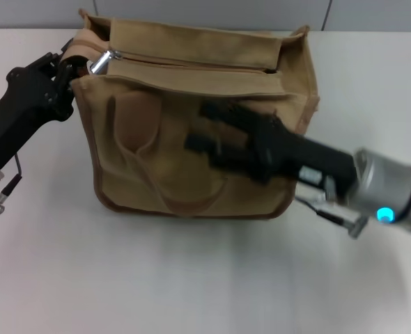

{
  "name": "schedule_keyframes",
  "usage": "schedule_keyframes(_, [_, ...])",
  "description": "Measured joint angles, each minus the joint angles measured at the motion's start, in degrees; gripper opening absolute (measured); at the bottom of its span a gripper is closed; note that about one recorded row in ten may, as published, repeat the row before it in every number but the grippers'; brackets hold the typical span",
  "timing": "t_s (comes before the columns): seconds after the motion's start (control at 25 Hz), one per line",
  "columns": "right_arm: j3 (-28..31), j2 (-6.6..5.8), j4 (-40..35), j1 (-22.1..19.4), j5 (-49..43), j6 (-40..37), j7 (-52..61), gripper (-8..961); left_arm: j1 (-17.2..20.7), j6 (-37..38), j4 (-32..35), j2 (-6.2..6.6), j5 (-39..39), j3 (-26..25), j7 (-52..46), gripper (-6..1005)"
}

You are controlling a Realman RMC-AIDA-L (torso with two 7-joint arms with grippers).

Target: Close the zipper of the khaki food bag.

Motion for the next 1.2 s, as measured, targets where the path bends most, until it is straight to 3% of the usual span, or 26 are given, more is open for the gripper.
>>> schedule_keyframes(0.24, [0.9, 0.53, -2.5, 4.9, 0.0, 0.5, 10.4, 832, -1.9, 2.9, -0.1, -0.06, 0.1, 0.2, -0.8, 58])
schedule_keyframes(0.44, [2.8, 0.60, -0.7, 5.1, 0.0, 2.1, 10.5, 832, -3.6, 4.4, -0.2, -0.14, 0.7, 0.7, -0.8, 58])
schedule_keyframes(0.88, [4.7, 0.91, 4.4, 6.7, 0.0, 12.9, 9.5, 831, -5.4, 4.4, -1.0, -0.29, 0.8, 2.8, -1.5, 57])
schedule_keyframes(1.2, [6.5, 0.93, 5.2, 4.8, 0.0, 12.0, 3.2, 831, -5.2, 4.3, -1.1, -0.28, 0.6, 2.8, -1.5, 56])
